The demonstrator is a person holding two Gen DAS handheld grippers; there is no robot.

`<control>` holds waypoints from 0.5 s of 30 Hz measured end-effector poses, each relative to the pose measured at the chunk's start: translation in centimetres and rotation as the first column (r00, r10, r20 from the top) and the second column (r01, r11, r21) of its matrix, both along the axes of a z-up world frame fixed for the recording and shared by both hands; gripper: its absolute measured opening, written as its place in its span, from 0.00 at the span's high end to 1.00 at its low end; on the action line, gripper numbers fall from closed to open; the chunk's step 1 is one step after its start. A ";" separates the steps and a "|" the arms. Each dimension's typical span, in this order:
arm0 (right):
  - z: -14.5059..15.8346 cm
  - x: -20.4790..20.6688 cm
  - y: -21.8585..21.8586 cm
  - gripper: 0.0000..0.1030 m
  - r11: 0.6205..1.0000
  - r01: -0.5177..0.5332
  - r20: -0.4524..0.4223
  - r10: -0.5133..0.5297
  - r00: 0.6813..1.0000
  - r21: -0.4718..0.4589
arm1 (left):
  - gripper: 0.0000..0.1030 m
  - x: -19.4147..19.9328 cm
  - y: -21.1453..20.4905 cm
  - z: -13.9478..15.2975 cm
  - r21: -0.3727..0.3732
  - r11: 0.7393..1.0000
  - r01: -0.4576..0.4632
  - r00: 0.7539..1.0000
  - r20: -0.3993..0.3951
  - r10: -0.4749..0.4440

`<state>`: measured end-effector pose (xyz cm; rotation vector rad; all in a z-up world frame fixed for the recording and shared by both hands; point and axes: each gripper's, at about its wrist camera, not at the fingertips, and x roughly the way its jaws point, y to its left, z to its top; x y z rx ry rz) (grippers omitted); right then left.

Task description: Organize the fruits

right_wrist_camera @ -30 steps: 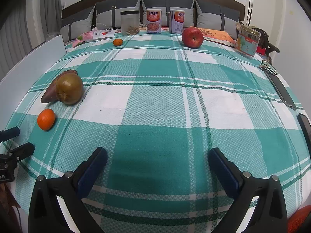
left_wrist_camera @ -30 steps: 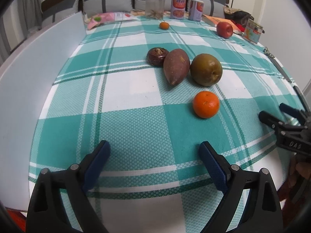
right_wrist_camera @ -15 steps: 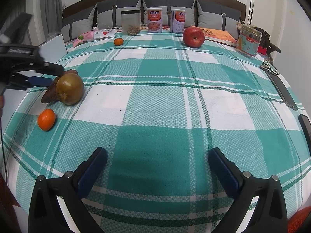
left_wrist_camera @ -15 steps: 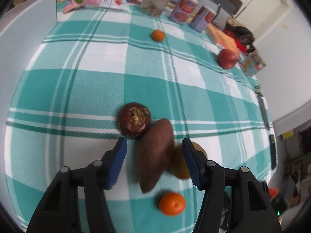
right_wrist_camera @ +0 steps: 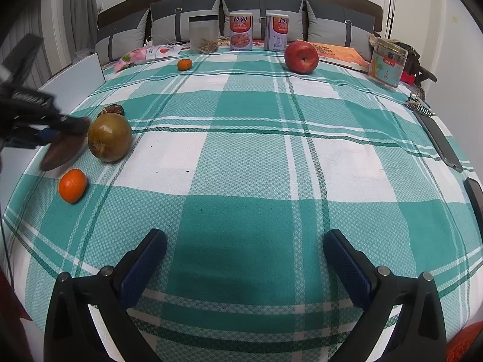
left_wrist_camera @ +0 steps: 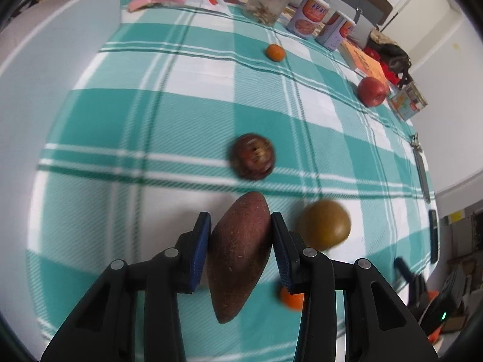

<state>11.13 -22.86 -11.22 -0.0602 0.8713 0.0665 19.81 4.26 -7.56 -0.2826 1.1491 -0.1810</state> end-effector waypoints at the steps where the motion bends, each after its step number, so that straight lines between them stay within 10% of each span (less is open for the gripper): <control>1: 0.0 0.0 0.0 0.00 1.000 0.000 0.000 0.000 1.000 0.000 | 0.61 -0.9 0.7 0.2 0.012 1.000 -0.005 1.000 0.006 0.005; 7: 0.0 0.0 0.0 0.00 1.000 0.000 0.000 0.000 1.000 0.000 | 0.58 -4.7 3.2 -0.5 0.105 0.993 -0.045 0.998 0.041 0.041; 11: 0.0 0.0 0.0 0.00 1.000 -0.001 0.002 0.001 1.000 0.001 | 0.30 -6.7 3.7 -0.6 0.131 0.989 -0.069 0.994 0.093 0.057; 15: 0.0 -0.1 0.0 0.00 1.000 -0.005 0.004 0.005 1.000 0.002 | 0.29 -8.8 3.9 -0.9 0.141 0.987 -0.081 0.989 0.130 0.063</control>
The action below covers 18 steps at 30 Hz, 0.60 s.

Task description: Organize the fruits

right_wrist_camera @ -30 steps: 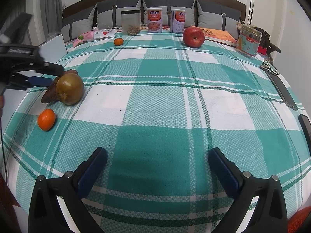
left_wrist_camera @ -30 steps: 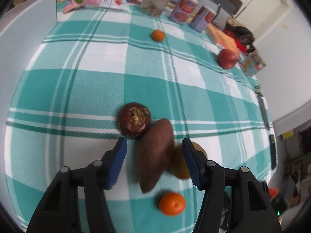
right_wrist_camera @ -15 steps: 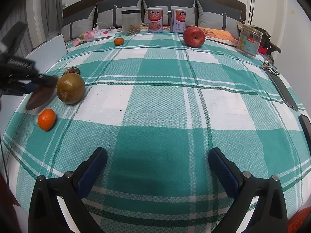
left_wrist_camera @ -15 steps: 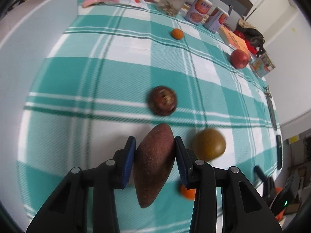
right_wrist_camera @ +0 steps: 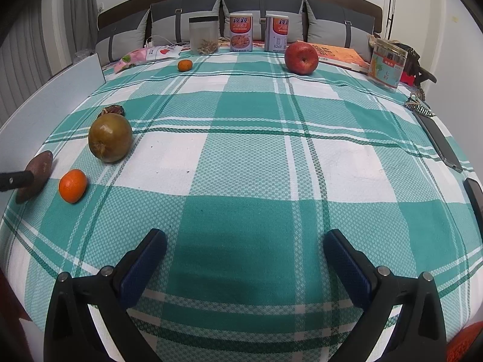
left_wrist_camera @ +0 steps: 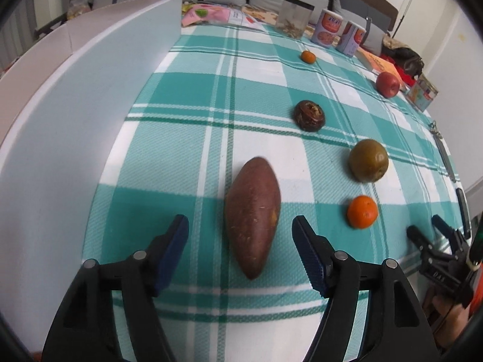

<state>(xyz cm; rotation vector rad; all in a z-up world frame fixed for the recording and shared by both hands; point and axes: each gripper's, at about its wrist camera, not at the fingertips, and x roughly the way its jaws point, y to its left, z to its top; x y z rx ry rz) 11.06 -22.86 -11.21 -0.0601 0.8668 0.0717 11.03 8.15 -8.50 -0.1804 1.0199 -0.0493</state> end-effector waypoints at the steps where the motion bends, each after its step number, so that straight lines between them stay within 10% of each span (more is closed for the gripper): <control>1: 0.0 0.0 0.0 0.00 1.000 -0.001 0.001 0.001 1.000 0.000 | 0.28 -0.4 0.0 -0.2 0.005 1.000 0.004 1.000 0.005 -0.004; 8: 0.2 0.1 -0.1 0.00 1.000 -0.016 -0.036 0.016 0.999 0.008 | 0.27 -1.0 -0.2 -0.9 0.008 0.999 0.032 0.999 0.005 -0.032; 13: 2.3 -0.3 2.1 0.04 0.976 -0.126 -0.061 0.139 0.988 0.180 | 0.27 -1.1 0.0 -1.0 0.009 1.000 0.030 1.000 0.009 -0.030; 18: 3.3 1.2 8.7 0.32 0.925 -0.294 -0.108 0.326 0.939 0.240 | 0.27 -1.2 0.3 -0.8 -0.016 1.000 0.021 1.000 0.016 -0.021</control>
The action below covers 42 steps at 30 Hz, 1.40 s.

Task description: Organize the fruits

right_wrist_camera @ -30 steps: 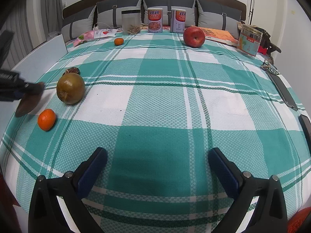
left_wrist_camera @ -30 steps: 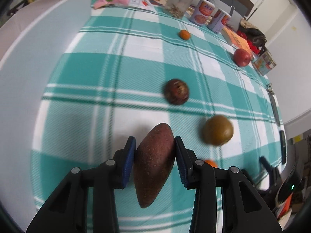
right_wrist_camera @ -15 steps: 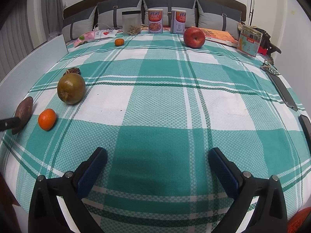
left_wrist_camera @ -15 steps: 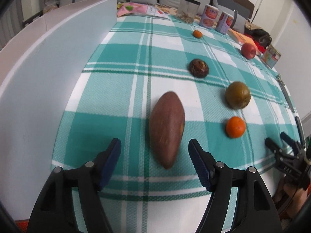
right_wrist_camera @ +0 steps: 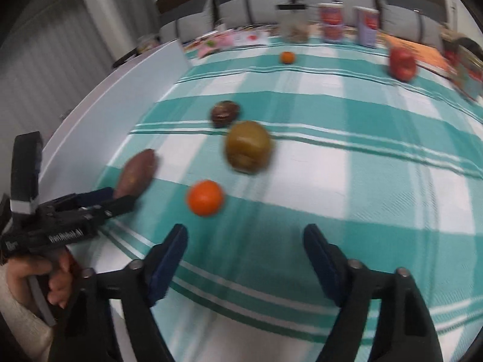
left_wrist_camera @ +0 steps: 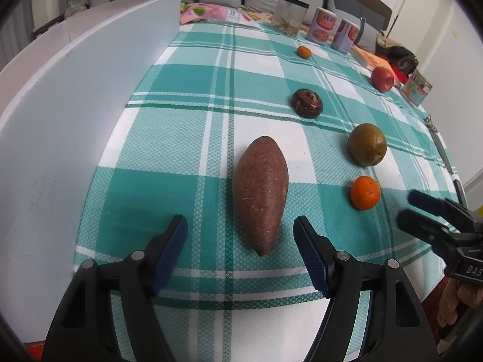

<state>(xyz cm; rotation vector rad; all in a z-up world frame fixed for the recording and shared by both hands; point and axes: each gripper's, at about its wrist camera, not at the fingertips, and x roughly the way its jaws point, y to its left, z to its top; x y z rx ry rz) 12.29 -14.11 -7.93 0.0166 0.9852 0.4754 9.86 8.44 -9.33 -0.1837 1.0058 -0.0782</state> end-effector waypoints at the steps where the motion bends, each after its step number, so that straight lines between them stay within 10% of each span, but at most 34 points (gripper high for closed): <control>1: 0.0 0.4 1.1 0.34 1.000 -0.022 -0.001 0.022 1.000 0.000 | 0.27 -0.1 0.1 0.1 -0.002 1.000 -0.001 1.000 0.003 0.001; 8: -2.0 1.9 5.2 0.69 0.986 -0.106 0.009 0.108 0.994 -0.129 | 0.27 -0.6 0.3 0.1 -0.006 1.000 0.001 1.000 0.011 -0.001; 22: -0.3 1.8 -7.5 0.69 0.985 0.078 0.048 -0.071 0.996 -0.155 | 0.27 -0.2 -0.3 0.0 -0.023 1.000 0.021 1.000 0.010 -0.021; 26: -1.9 1.1 -8.9 0.64 0.981 0.097 0.042 -0.091 0.995 -0.166 | 0.27 -0.3 -0.7 -0.1 -0.006 0.999 0.040 0.999 0.009 -0.040; 31: -2.0 -0.8 -9.2 0.20 0.985 0.109 0.055 -0.102 0.993 -0.137 | 0.27 -0.3 -0.2 -0.1 -0.033 0.999 0.039 0.999 0.003 -0.039; 37: -2.2 -1.1 -9.6 0.20 0.983 0.134 0.035 -0.130 0.991 -0.128 | 0.27 0.1 0.7 0.4 -0.113 0.992 0.053 0.999 0.012 -0.052; 42: -1.6 -0.4 -9.8 0.23 0.989 0.119 0.016 -0.118 0.993 -0.090 | 0.28 2.1 -1.6 0.5 0.016 0.992 0.128 0.992 -0.022 -0.127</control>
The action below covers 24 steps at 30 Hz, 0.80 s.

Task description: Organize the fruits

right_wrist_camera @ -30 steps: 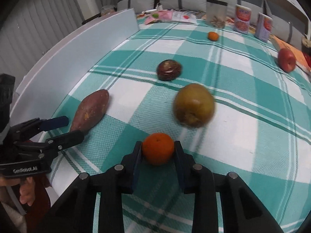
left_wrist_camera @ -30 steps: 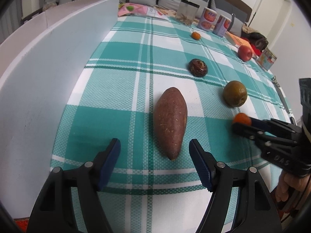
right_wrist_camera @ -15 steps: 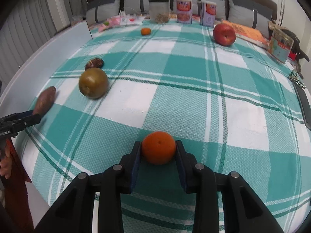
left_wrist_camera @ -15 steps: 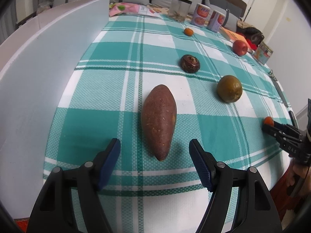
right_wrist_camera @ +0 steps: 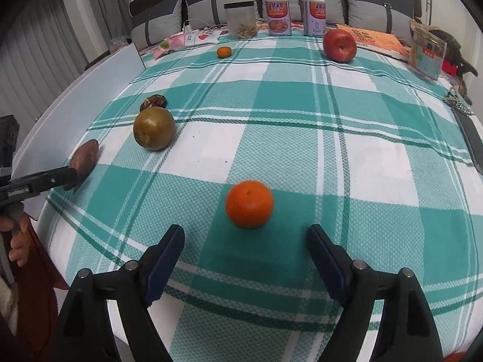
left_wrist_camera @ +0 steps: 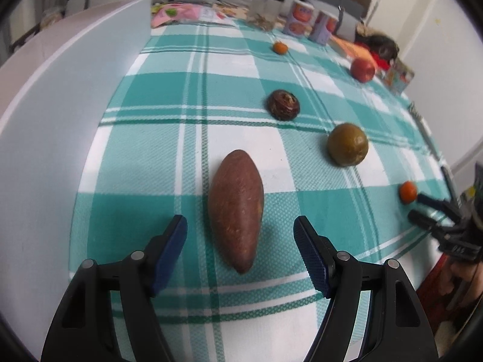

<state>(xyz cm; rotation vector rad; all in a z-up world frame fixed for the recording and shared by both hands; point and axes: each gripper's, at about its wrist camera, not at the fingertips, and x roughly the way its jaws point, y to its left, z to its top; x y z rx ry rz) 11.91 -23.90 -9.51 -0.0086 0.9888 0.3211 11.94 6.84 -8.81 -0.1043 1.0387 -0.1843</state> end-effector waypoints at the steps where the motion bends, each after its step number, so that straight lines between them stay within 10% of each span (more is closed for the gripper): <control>1: 0.2 0.4 0.1 0.25 1.000 -0.010 -0.003 0.010 1.000 0.000 | 0.29 0.4 -0.4 -0.2 0.034 0.999 0.008 1.000 -0.005 -0.007; 6: 0.2 2.4 1.3 0.46 0.998 -0.059 -0.046 0.057 0.997 -0.034 | 0.61 1.7 -1.0 -0.8 0.108 0.994 -0.006 1.000 -0.025 0.009; 9: -0.1 3.1 1.6 0.70 0.995 -0.044 -0.061 0.039 0.997 -0.084 | 0.61 1.5 -0.6 -0.7 0.092 0.996 -0.014 1.000 -0.018 0.015; 17: 4.6 2.8 2.8 0.71 0.996 -0.053 -0.075 0.058 0.995 0.075 | 0.61 -1.4 1.5 6.4 -0.125 0.992 -0.023 0.998 0.059 0.030; 24: 15.8 3.8 16.5 0.71 0.918 -0.337 0.075 0.329 0.941 0.210 | 0.61 -2.1 10.8 16.3 -0.204 0.970 -0.132 0.968 0.183 0.170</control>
